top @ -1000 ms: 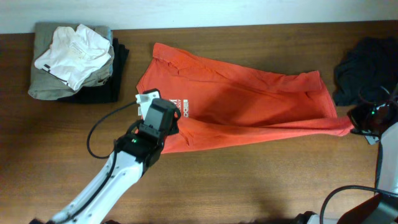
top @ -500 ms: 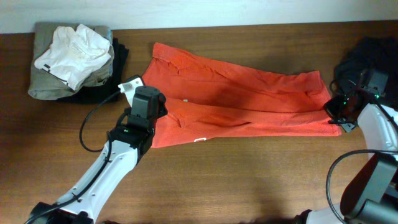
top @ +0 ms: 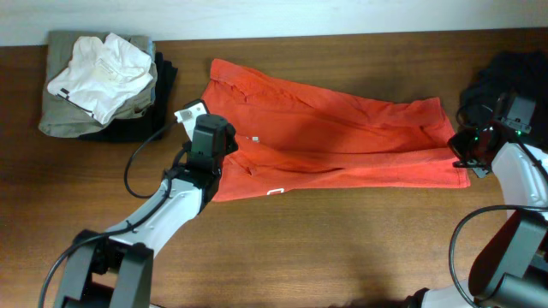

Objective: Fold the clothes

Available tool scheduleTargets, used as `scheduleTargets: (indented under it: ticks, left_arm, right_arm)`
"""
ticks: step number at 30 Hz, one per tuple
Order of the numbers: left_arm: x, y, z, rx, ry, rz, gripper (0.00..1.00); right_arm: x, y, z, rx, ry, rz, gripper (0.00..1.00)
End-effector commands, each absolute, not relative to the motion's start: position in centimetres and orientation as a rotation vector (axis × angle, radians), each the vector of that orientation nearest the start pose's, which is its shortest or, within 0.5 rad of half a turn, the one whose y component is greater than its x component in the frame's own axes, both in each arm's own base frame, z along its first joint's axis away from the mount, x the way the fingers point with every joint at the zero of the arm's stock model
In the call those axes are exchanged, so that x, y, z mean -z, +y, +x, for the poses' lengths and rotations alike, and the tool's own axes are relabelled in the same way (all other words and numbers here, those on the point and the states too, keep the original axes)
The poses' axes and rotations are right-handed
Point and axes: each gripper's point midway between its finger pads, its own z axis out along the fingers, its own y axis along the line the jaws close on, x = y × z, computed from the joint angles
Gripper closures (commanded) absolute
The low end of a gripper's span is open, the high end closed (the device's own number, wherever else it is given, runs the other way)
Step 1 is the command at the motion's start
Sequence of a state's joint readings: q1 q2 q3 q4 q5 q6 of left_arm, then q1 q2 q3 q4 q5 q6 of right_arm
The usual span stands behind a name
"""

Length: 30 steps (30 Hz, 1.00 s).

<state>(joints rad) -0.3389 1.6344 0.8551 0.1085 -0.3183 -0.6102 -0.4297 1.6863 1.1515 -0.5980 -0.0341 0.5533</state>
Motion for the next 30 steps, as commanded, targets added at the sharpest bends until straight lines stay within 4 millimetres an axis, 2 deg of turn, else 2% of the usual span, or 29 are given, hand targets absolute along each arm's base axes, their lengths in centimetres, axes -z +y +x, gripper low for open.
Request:
scheduleTargets:
  ticks: [1,2,3,4,8,9,11,13,16,21,26,30]
  left_arm:
    - [-8.9,-9.4,43.7,0.163,2.168,-0.470,0.50]
    - [-9.2,-9.4,43.9,0.146,2.165,-0.422,0.32]
    - [-9.8,-9.5,44.1,0.124,2.156,-0.360,0.13]
    - [-10.3,-9.6,44.3,0.111,2.149,-0.323,0.08]
    - [-13.9,-11.0,43.4,0.193,2.187,-0.239,0.07]
    - [-14.7,-11.7,42.7,0.246,2.217,-0.209,0.07]
    - [-15.1,-13.2,40.9,0.354,2.295,-0.157,0.07]
    - [-13.7,-15.0,38.6,0.512,2.415,-0.205,0.09]
    - [-11.5,-17.1,36.4,0.641,2.547,-0.270,0.09]
    - [-7.5,-19.9,34.3,0.695,2.695,-0.419,0.10]
    - [-4.7,-19.8,34.2,0.648,2.749,-0.519,0.11]
    - [-3.8,-19.5,35.1,0.599,2.723,-0.528,0.11]
  right_arm:
    - [-7.6,-15.1,36.6,-0.066,2.405,1.237,0.30]
    - [-7.7,-15.0,37.0,-0.065,2.406,1.208,0.06]
    - [-8.0,-15.1,37.3,-0.065,2.408,1.177,0.01]
    - [-8.3,-15.2,37.4,-0.060,2.413,1.155,0.01]
    - [-11.4,-16.0,37.4,-0.040,2.441,1.131,0.01]
    - [-12.2,-16.0,37.5,-0.042,2.446,1.122,0.01]
    - [-13.7,-15.7,38.0,-0.074,2.461,1.069,0.01]
    - [-14.3,-14.8,38.5,-0.141,2.470,1.030,0.01]
    - [-14.2,-14.0,38.6,-0.202,2.481,1.021,0.01]
    - [-14.0,-13.3,38.1,-0.237,2.513,1.026,0.01]
    - [-13.9,-13.3,37.9,-0.232,2.521,1.023,0.01]
    - [-13.9,-13.3,37.9,-0.228,2.522,1.022,0.01]
